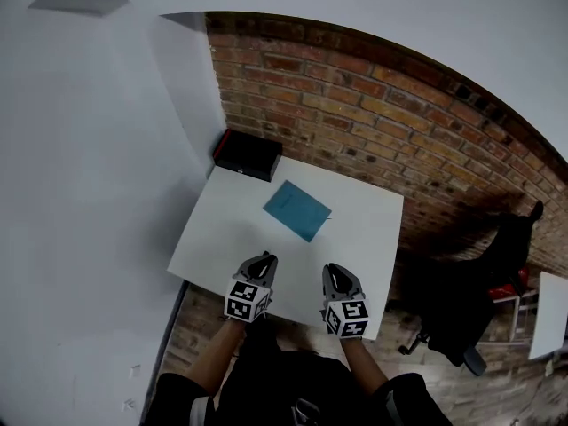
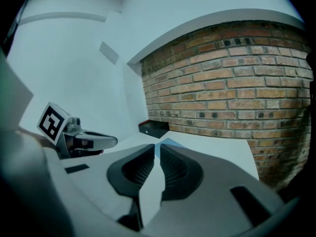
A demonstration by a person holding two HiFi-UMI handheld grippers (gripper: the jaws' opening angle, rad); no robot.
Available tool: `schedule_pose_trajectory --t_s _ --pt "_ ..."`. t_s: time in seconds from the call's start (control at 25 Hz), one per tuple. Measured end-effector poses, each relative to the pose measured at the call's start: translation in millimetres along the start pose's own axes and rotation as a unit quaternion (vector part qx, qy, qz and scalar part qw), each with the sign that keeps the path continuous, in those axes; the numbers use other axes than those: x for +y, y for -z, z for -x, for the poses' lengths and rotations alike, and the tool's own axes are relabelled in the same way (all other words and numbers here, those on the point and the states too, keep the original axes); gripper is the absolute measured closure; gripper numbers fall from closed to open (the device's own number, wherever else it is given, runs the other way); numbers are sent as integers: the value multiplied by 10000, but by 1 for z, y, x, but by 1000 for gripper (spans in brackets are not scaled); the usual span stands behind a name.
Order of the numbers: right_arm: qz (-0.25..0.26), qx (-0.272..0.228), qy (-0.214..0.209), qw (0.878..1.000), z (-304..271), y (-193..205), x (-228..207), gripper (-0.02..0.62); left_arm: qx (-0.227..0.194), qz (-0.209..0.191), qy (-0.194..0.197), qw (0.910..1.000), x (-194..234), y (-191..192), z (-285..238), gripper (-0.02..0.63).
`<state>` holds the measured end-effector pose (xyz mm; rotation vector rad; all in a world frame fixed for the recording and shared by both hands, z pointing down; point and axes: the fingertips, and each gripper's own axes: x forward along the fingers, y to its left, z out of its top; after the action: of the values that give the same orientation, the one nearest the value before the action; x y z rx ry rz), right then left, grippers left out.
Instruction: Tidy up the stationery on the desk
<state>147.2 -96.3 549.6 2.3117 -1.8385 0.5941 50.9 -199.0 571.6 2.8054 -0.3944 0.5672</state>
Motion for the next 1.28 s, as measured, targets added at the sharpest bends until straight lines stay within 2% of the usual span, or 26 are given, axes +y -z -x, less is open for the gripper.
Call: schedule_pose_trajectory --t_s 0.28,0.52,0.64,0.84,1.04,1.28 --pt "-33 70 366 9993 -53 -19 16 569 280 -123 536 9981 50 -10 -25 588" --pt "81 207 604 9979 -87 -20 15 569 539 -253 932 9939 67 -11 -44 588" --pt "274 283 595 9975 -101 -21 14 569 577 -240 1065 9923 71 -12 -52 586" --pt "603 398 387 9966 -122 -27 10 555 665 -136 985 9928 77 -7 -73 566" --pt "753 457 176 9960 -144 -32 -7 528 739 -71 790 9941 79 -2 -100 468" --pt "771 584 -132 9952 -177 -35 -32 500 834 348 560 9943 83 0 -126 388"
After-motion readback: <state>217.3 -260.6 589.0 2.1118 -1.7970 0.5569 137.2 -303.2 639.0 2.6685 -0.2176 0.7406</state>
